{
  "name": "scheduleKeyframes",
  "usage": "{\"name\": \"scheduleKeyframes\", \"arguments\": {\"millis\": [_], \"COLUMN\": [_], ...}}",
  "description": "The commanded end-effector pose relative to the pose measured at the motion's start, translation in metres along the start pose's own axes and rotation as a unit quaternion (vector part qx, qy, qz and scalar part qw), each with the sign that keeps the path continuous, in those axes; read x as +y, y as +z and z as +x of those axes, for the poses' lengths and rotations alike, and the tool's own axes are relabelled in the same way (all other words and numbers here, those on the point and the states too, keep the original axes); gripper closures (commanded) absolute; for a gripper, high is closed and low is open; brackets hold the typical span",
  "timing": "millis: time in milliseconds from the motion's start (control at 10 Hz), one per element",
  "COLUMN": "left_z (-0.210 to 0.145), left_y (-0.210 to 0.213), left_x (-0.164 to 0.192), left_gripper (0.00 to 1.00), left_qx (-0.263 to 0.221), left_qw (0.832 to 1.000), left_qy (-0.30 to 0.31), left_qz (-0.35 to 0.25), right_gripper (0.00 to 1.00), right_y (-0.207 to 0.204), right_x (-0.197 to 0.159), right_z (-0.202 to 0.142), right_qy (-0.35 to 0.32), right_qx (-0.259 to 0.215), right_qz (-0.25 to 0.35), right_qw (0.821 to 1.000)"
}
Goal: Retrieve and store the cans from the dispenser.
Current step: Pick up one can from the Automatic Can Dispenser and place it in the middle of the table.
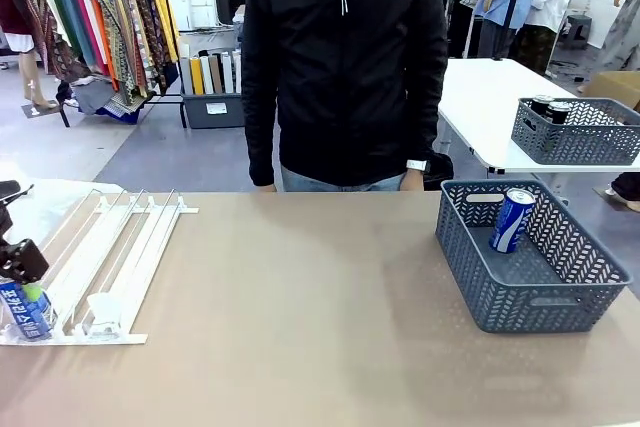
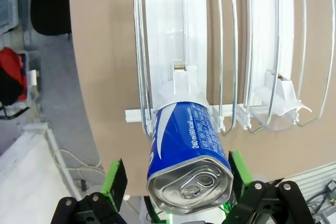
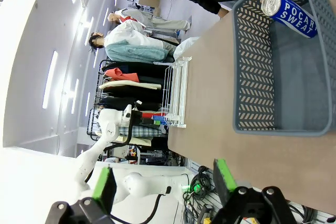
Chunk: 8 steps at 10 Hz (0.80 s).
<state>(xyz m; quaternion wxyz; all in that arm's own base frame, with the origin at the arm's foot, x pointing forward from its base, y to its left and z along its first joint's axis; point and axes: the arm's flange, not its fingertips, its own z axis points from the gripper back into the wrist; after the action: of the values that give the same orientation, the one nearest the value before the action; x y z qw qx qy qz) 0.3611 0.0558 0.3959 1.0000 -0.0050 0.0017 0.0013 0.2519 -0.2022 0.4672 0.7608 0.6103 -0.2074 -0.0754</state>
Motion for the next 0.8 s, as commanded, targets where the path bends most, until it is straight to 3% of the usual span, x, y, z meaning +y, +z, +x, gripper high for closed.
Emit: {"name": "scheduleKeyframes", "arguments": {"millis": [0,100,200,700], "left_z": [-0.0231,-0.0232,-0.0228,-0.0227], "left_y": [-0.0141,-0.0139,-0.0140,-0.0153], "left_x": [-0.0021,-0.0026,-0.0020,-0.0052], "left_gripper": [0.16,0.76,1.00,1.00], "left_qx": [-0.008,-0.010,-0.018,-0.032], "left_qw": [1.000,1.000,1.000,0.999], "left_qy": [0.009,0.010,0.009,0.003], "left_qz": [0.006,0.004,0.003,0.000], "right_gripper": [0.00,0.00,0.00,0.00], "right_y": [0.0008,0.0008,0.0008,0.0008], "right_x": [0.0020,0.0020,0.0020,0.0020], "right_z": [0.0015,0.0015,0.0015,0.0015], "right_qy": [0.006,0.006,0.006,0.006], "right_qx": [-0.004,-0.004,-0.004,-0.004], "right_qz": [0.007,0.007,0.007,0.007], "right_qw": [1.000,1.000,1.000,1.000]}}
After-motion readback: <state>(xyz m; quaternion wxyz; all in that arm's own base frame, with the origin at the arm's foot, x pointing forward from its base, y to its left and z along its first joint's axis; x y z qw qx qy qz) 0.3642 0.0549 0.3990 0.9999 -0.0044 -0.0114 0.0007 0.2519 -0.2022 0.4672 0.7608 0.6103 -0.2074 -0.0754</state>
